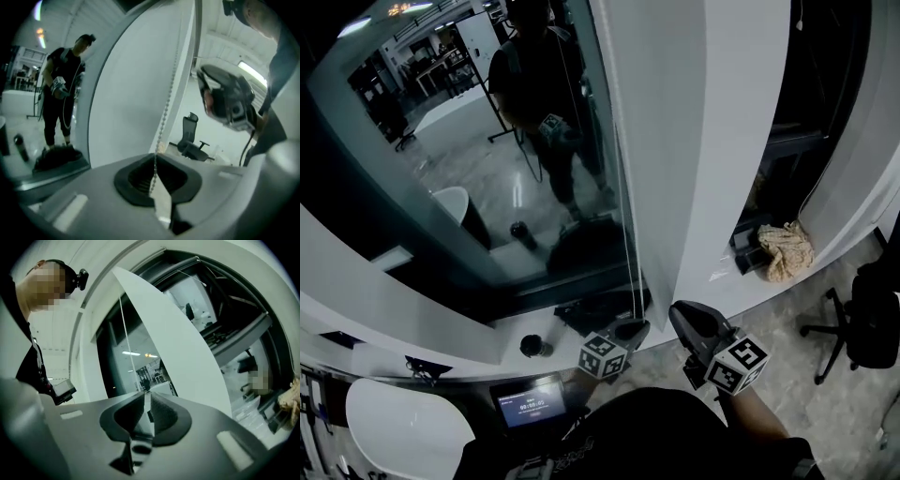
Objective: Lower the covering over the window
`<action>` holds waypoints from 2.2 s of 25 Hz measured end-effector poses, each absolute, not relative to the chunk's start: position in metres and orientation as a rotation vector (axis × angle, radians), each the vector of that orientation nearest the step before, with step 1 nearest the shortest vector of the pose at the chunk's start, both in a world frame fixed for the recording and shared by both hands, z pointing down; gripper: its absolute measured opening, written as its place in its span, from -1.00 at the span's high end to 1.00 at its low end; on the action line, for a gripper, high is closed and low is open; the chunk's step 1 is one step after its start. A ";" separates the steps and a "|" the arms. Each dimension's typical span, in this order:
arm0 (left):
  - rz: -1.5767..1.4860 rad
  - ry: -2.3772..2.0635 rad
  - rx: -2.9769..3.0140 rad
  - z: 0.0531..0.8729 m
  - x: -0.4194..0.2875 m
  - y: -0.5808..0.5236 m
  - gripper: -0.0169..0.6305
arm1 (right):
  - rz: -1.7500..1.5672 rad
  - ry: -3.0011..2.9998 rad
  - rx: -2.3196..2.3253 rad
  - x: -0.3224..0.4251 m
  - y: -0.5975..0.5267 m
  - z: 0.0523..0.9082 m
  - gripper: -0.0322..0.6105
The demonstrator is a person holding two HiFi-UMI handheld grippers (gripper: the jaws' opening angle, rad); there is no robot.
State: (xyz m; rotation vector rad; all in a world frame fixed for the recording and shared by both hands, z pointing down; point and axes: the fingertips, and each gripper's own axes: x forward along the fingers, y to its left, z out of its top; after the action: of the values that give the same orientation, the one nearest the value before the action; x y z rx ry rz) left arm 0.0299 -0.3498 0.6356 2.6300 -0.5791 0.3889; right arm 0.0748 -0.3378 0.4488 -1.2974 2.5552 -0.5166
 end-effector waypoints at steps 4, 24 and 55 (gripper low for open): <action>0.346 -0.583 2.522 0.658 0.024 -0.314 0.92 | -0.231 2.628 -1.165 0.051 -0.345 0.371 0.67; -0.090 -0.585 2.557 0.593 -0.009 -0.319 0.92 | 0.429 2.718 -1.330 0.041 -0.368 0.292 0.85; -0.552 -0.518 3.001 0.300 0.036 -0.374 0.94 | -0.732 3.099 -1.490 0.031 -0.316 0.654 0.82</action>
State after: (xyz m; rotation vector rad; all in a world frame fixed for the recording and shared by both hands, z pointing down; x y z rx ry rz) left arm 0.0357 -0.3740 0.3001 3.0012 -0.5179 -0.5518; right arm 0.0310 -0.3155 0.6542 -1.4897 3.0988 -0.7316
